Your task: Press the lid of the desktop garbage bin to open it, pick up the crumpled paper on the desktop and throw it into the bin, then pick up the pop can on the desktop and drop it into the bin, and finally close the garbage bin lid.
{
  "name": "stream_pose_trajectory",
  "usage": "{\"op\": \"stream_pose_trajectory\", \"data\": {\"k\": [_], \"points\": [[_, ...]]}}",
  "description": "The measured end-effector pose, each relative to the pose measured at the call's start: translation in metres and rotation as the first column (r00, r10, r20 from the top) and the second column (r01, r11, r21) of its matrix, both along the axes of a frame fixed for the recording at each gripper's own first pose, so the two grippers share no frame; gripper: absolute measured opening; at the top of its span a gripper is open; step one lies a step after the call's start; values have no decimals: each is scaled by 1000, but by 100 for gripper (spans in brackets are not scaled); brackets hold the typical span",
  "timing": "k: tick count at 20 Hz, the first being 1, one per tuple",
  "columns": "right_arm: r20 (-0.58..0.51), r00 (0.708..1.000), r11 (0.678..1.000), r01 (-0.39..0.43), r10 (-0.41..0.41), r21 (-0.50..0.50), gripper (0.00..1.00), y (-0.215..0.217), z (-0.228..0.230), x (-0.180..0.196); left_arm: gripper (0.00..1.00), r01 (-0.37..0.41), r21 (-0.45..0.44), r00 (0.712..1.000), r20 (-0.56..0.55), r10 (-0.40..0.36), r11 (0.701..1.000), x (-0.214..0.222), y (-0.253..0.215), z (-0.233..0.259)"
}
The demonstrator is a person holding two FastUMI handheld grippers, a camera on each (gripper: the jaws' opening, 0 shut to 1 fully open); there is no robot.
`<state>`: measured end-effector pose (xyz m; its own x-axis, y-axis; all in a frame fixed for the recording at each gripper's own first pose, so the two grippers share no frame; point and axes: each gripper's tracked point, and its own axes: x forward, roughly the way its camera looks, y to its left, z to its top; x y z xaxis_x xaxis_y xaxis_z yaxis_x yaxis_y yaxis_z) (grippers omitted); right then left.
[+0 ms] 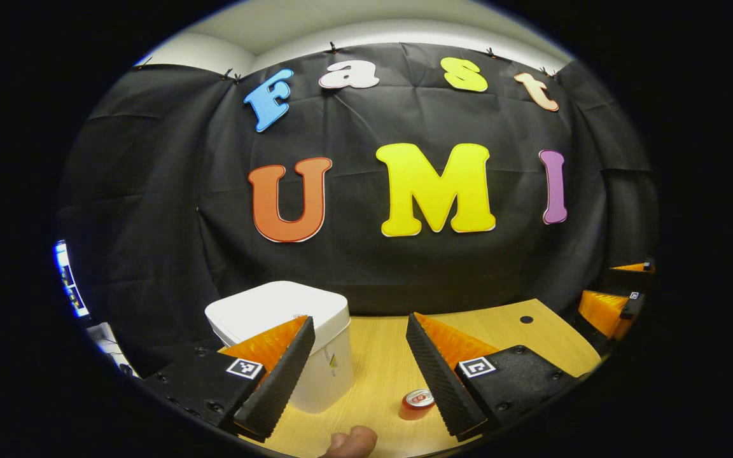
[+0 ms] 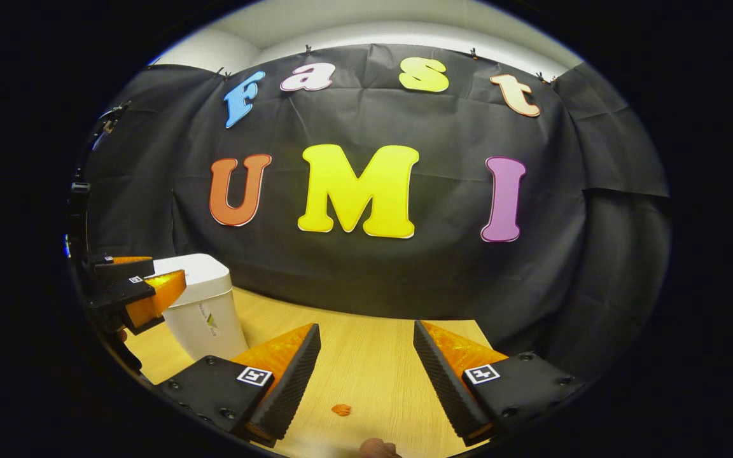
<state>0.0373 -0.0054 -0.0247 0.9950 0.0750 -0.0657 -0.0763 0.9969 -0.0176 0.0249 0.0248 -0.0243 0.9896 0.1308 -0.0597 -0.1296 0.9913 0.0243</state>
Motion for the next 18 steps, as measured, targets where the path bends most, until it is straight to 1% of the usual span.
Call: {"op": "stream_pose_trajectory", "data": {"k": [3,5,7,8,9,10,11,12,13,14,15,16,18], "points": [[-7,1000,1000,9,-9,3,93,-2,-2,5,96,-16,28,1000,1,16,999,12,8,2],[-13,1000,1000,25,-25,-3,94,-5,-4,7,95,-29,29,1000,-12,29,999,20,15,1],[-5,999,999,34,-34,-1,92,-6,0,9,93,-45,27,999,-14,45,999,27,19,1],[2,999,999,39,-39,-1,93,-8,2,9,92,-57,33,998,-13,57,998,30,23,0],[4,999,999,42,-42,-1,92,-8,3,10,90,-63,38,998,-10,64,997,34,27,1],[3,999,999,45,-45,-3,93,-10,3,11,86,-63,37,998,-9,63,997,39,29,1],[1,999,999,53,-53,-9,93,-11,3,11,83,-67,28,998,-14,67,997,43,32,1],[4,998,998,65,-65,-14,93,-14,4,11,75,-71,10,997,-21,71,997,48,36,-1],[14,997,997,77,-77,-15,92,-18,8,11,71,-82,-8,996,-30,82,997,52,41,-3],[23,996,996,84,-83,-14,94,-19,10,11,63,-103,-16,994,-34,102,995,56,47,-3],[25,995,996,92,-92,-15,94,-21,11,12,62,-126,-21,991,-38,125,992,59,55,-2],[21,995,995,95,-94,-18,92,-20,10,12,54,-149,-30,988,-44,147,988,63,64,-4],[2,995,995,95,-95,-35,93,-17,3,13,39,-163,-78,985,-66,158,984,71,73,-10]]}}
